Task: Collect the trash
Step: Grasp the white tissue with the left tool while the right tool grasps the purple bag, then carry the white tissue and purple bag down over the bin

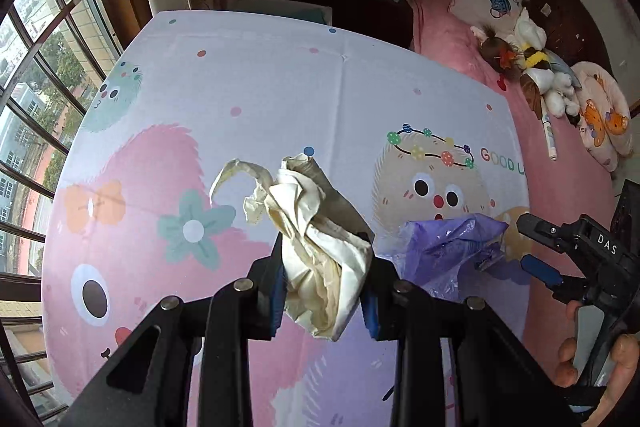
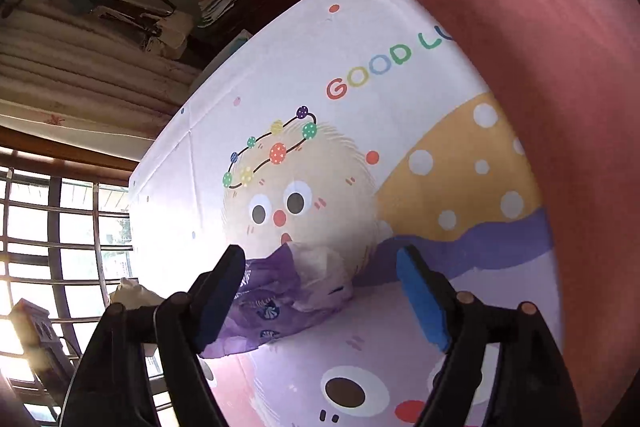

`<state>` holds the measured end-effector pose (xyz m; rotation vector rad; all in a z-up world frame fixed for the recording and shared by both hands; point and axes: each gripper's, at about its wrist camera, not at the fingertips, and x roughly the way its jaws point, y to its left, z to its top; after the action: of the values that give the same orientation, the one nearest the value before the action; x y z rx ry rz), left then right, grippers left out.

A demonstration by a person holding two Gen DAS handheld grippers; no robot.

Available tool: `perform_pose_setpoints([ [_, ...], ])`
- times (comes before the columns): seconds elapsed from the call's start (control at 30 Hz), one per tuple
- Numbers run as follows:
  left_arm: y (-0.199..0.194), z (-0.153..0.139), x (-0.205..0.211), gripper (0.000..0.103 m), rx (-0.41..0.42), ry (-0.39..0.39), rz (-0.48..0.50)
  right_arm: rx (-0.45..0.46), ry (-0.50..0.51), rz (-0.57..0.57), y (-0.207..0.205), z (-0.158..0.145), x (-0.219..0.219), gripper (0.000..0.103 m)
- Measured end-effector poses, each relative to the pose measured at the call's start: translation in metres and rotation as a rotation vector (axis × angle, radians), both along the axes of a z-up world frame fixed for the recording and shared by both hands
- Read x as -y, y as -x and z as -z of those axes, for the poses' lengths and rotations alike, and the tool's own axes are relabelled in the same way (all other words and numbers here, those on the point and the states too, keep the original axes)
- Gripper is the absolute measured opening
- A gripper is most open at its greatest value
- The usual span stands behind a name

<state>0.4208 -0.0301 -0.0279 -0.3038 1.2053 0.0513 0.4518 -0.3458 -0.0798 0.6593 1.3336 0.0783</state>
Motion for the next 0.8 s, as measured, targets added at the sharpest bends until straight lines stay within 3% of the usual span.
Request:
perform_pose_setpoints([
  [0.3,0.042,0.003,-0.029,0.029,-0.002,0.055,-0.082,0.016,0.080,-0.084,-0.007,0.003,-0.061,0.091],
  [0.5,0.066,0.005,-0.039,0.029,-0.001,0.064,-0.102,-0.020,0.226,-0.224,-0.005,0.024,-0.108,0.091],
  [0.57,0.075,0.007,-0.041,0.029,-0.005,0.064,-0.102,-0.022,0.254,-0.257,-0.001,0.031,-0.117,0.070],
  [0.7,0.095,0.007,-0.047,0.029,-0.005,0.072,-0.100,0.032,0.279,-0.296,0.011,0.029,-0.127,0.043],
  [0.73,0.101,0.007,-0.049,0.029,-0.004,0.073,-0.097,0.039,0.279,-0.307,0.014,0.027,-0.129,0.030],
  [0.8,0.115,0.005,-0.053,0.029,0.002,0.078,-0.089,0.045,0.265,-0.326,0.023,0.022,-0.132,0.022],
])
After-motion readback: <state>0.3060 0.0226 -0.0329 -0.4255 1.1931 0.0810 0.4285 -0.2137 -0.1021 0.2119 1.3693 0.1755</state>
